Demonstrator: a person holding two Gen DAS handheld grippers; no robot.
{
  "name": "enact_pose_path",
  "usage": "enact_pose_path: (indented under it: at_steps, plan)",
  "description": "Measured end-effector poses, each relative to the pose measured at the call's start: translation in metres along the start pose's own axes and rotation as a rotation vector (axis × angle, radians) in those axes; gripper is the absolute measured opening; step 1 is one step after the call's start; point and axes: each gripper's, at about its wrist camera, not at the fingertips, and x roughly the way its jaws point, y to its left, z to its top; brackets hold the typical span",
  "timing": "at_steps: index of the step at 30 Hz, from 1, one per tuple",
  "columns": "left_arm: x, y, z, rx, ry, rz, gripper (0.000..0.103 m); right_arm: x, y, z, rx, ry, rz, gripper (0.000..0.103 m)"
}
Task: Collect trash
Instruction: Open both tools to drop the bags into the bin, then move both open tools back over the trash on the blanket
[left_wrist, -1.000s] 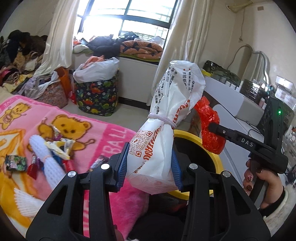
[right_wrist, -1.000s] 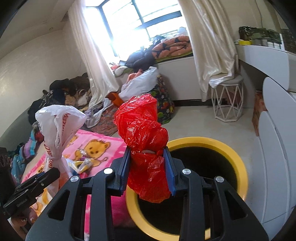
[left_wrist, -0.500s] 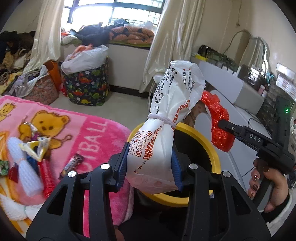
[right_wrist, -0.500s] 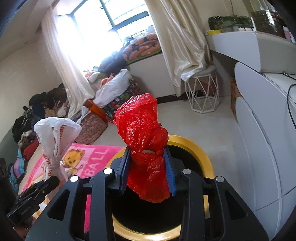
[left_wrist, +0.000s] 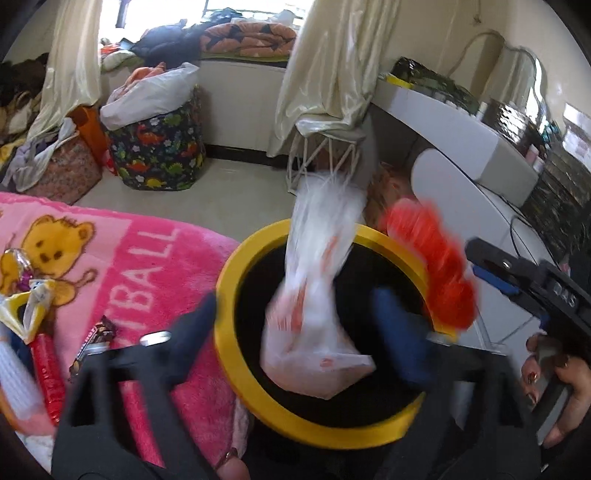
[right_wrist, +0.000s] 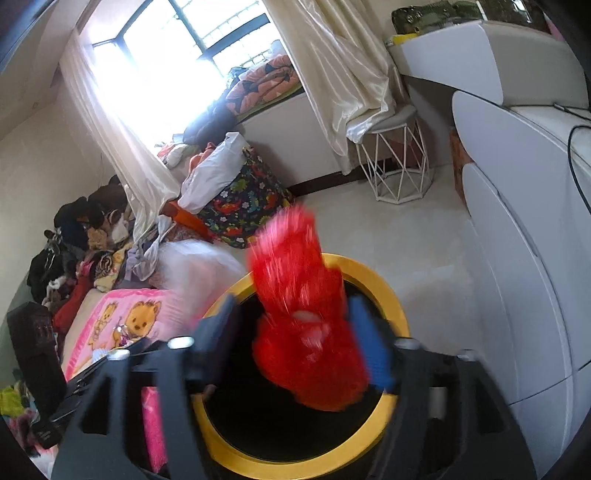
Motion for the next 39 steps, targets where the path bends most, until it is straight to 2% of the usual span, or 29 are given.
enact_pose_path:
  at_steps: [4, 8, 10, 22, 39]
  plan:
    - [-0.02, 0.014, -0.006, -0.038, -0.066, 0.033, 0.092, 0.003, 0.0, 0.0, 0.004, 0.0, -0.016, 0.075]
    - [-0.043, 0.02, -0.015, -0.028, -0.119, 0.083, 0.092, 0.002, 0.013, -0.002, -0.054, -0.036, -0.031, 0.08]
    - [-0.055, 0.026, -0.022, -0.034, -0.14, 0.104, 0.092, -0.001, 0.024, -0.006, -0.078, -0.06, -0.011, 0.082]
    - [-0.108, 0.069, -0.045, -0.106, -0.216, 0.222, 0.092, -0.003, 0.077, -0.018, -0.211, -0.089, 0.071, 0.084]
    - [-0.162, 0.111, -0.06, -0.173, -0.295, 0.341, 0.092, -0.006, 0.133, -0.035, -0.342, -0.096, 0.162, 0.085]
